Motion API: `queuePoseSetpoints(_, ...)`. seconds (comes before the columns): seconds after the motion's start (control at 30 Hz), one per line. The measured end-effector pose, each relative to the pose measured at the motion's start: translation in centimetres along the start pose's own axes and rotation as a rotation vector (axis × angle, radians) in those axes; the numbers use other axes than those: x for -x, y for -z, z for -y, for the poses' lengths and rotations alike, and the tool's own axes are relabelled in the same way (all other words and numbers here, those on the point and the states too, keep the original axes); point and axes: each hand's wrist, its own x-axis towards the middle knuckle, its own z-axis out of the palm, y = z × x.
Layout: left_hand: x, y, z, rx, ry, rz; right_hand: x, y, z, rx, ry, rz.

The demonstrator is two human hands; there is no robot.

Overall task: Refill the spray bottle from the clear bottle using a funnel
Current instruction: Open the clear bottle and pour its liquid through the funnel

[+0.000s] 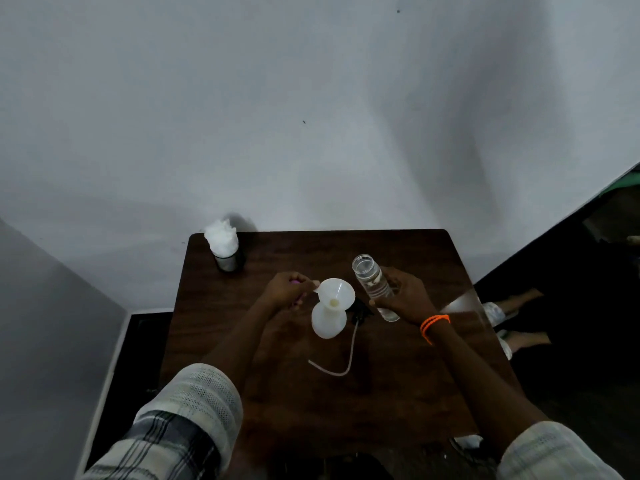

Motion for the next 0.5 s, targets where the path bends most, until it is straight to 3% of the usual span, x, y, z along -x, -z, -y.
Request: queuePoseSetpoints(0.5,-0.4,-0.9,1.0,0.124,0.045,0.042,-0.4,-1.3,-3.8,0.12,0.002,0.056)
